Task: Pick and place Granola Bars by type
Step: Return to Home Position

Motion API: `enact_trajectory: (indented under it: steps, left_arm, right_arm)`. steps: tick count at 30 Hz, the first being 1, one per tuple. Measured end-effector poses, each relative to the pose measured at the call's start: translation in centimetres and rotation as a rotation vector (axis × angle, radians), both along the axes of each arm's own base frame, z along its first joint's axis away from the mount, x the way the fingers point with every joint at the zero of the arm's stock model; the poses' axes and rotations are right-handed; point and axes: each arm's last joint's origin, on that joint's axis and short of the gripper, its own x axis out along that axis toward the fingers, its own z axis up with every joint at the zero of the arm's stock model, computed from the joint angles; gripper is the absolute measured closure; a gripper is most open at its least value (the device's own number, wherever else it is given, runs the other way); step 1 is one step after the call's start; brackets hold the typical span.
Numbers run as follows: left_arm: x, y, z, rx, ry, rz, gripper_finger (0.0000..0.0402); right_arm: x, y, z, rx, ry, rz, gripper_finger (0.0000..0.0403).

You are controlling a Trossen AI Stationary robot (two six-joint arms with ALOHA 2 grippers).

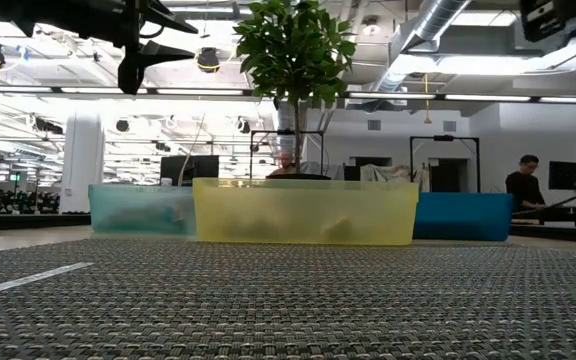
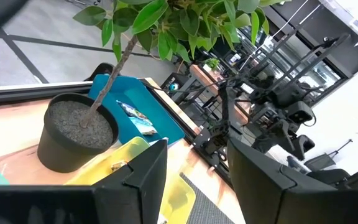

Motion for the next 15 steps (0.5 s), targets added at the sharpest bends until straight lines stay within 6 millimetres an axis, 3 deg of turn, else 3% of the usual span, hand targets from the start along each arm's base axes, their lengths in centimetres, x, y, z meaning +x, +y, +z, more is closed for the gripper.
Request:
enact_trajectory:
  steps: [15]
  left_arm:
    - [0.0,-0.1,0.0,0.002,-0.004,-0.034,0.0242]
  right_arm:
    - [-0.8,0.0,-3.2,0.045,-0.267,0.118,0.025]
